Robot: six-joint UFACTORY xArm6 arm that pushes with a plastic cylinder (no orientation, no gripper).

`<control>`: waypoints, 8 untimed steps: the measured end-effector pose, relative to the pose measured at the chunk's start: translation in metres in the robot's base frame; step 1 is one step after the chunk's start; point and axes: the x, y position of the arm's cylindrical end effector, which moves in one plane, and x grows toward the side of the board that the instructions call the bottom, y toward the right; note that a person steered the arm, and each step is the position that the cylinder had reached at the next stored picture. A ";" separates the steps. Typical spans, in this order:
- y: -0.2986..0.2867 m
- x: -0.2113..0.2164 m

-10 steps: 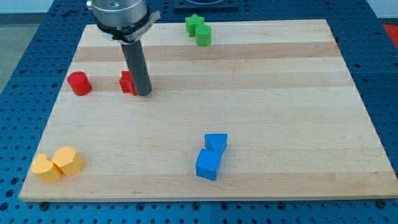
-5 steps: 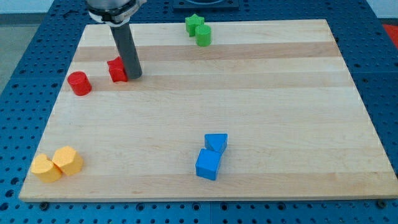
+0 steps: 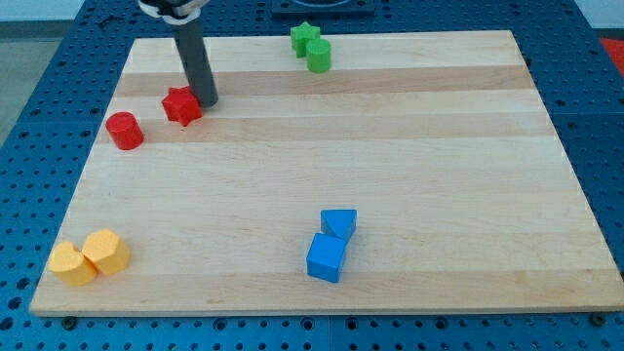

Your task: Slide red star to the red circle

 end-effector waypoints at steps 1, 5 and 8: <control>-0.009 0.011; -0.008 0.032; -0.028 0.032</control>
